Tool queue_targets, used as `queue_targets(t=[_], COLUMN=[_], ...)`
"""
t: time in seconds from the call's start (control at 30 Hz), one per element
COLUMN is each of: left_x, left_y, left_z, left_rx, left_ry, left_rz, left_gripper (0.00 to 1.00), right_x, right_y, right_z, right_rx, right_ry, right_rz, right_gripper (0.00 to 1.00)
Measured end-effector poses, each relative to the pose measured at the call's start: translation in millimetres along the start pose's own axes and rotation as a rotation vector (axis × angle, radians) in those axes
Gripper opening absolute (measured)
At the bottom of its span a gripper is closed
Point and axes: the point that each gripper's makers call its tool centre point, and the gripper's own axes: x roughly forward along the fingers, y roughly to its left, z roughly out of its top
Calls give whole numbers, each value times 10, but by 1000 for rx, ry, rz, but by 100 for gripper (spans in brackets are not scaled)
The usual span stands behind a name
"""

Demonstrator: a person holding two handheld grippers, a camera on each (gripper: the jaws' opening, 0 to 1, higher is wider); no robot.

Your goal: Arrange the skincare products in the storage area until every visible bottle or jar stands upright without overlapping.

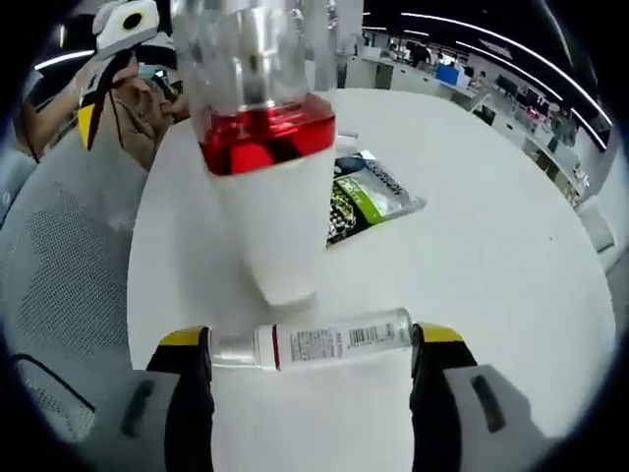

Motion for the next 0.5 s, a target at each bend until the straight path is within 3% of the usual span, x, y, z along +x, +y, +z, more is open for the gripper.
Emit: queue_targets(t=[0.5], left_x=[38], left_y=[-111], left_z=[92], left_rx=[28], left_ry=[-27], left_rz=[-4], left_gripper=[97], right_x=[-122], right_y=[48], right_z=[-12], right_rx=[218], right_ry=[-76], right_rz=[-27], right_gripper=[82])
